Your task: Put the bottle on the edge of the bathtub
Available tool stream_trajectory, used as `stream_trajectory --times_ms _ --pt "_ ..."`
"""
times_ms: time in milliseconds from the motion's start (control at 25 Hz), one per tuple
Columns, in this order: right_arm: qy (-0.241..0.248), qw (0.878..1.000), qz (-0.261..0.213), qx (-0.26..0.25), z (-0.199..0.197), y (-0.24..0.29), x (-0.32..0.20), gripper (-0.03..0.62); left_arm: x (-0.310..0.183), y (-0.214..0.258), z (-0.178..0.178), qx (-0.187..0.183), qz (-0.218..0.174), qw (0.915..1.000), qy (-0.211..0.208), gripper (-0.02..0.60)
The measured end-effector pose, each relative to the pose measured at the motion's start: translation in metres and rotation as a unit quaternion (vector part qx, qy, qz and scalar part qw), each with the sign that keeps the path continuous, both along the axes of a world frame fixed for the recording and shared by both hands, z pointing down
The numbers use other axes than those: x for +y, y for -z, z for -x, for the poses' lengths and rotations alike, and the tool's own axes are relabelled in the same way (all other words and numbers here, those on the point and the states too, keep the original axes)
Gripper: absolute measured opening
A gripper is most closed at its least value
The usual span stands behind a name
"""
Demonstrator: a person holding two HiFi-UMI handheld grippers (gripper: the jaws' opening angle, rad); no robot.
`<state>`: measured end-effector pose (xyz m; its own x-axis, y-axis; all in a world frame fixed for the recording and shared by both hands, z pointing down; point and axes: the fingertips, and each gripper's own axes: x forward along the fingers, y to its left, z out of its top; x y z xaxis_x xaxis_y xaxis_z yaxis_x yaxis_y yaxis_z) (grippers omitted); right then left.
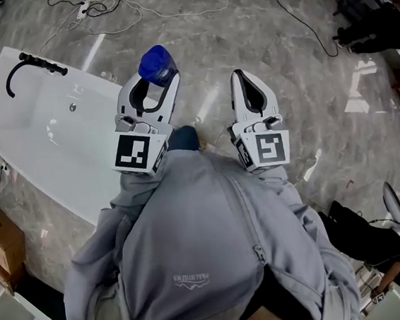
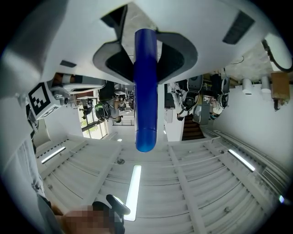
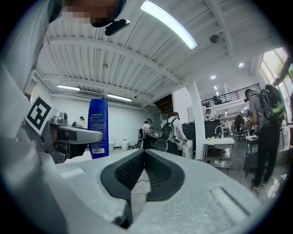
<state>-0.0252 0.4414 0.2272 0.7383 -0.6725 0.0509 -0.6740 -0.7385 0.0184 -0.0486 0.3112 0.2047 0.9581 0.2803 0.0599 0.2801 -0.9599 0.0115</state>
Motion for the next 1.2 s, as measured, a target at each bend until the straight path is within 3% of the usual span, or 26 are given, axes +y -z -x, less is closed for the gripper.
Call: stream_trajectory --times_ms 400,880,1200 --pt "0.028 1.0 0.0 -0.001 -0.04 -0.012 -0.021 0.002 -0.029 -0.013 -0.035 -0.002 -0.004 0.9993 0.038 0.155" --pt "0.125 0.992 0.014 0.004 -0.118 -0.01 -0.09 0.002 -0.078 -0.016 -0.094 0.006 0.011 0.9938 0.11 0.155" --pt "0.206 0.978 0.024 0.011 -0.176 -0.008 -0.165 0.002 -0.137 -0.019 -0.131 0.02 0.019 0.9838 0.177 0.155"
